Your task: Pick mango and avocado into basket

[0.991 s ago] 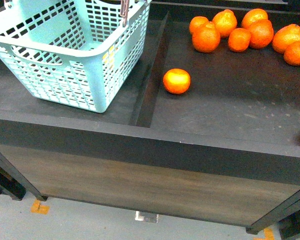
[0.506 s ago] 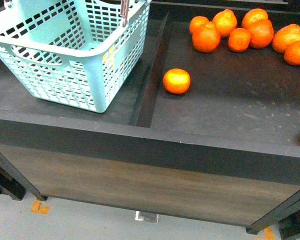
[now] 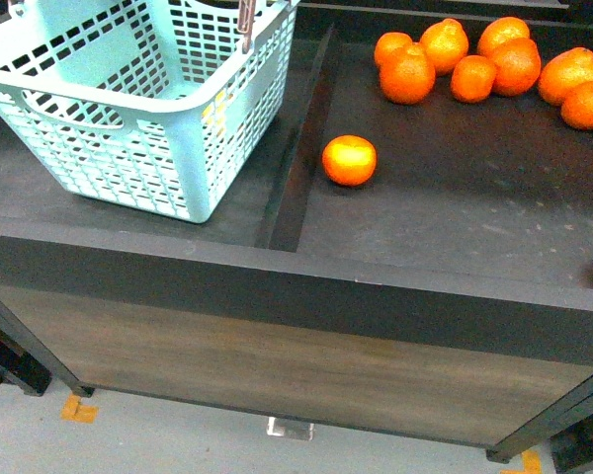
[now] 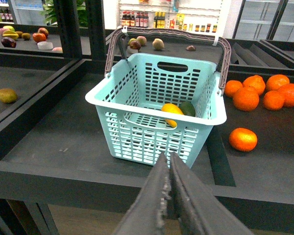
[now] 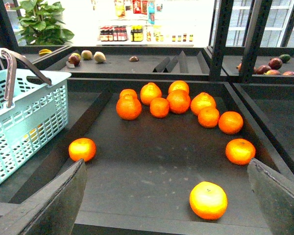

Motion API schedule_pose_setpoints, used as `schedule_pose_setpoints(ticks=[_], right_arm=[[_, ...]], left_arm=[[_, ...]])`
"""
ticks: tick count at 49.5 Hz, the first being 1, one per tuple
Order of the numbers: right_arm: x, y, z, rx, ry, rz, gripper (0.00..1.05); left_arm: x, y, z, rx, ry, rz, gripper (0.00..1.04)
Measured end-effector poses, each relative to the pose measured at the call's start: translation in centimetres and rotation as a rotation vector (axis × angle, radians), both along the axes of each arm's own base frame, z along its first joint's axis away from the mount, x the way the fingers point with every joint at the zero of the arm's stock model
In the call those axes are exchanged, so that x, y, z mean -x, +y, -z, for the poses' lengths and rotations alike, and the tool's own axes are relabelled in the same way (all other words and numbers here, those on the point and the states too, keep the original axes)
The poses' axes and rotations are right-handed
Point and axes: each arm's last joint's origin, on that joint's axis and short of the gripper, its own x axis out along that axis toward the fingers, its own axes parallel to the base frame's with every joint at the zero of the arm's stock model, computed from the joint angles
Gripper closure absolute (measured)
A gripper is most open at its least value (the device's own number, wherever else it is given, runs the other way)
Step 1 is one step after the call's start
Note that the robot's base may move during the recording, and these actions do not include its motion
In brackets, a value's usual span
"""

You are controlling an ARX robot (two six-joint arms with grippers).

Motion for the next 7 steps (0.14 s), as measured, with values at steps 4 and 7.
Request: schedule_pose_setpoints(ticks=[4,7], right_arm=[[0.00,0.00,0.01,0.000,0.000,0.000,0.08],[0.00,0.00,0.00,0.000,0.000,0.000,0.08]], left_arm=[[0.00,0.00,0.00,0.000,0.000,0.000,0.80],[0.00,0.00,0.00,0.000,0.000,0.000,0.64]])
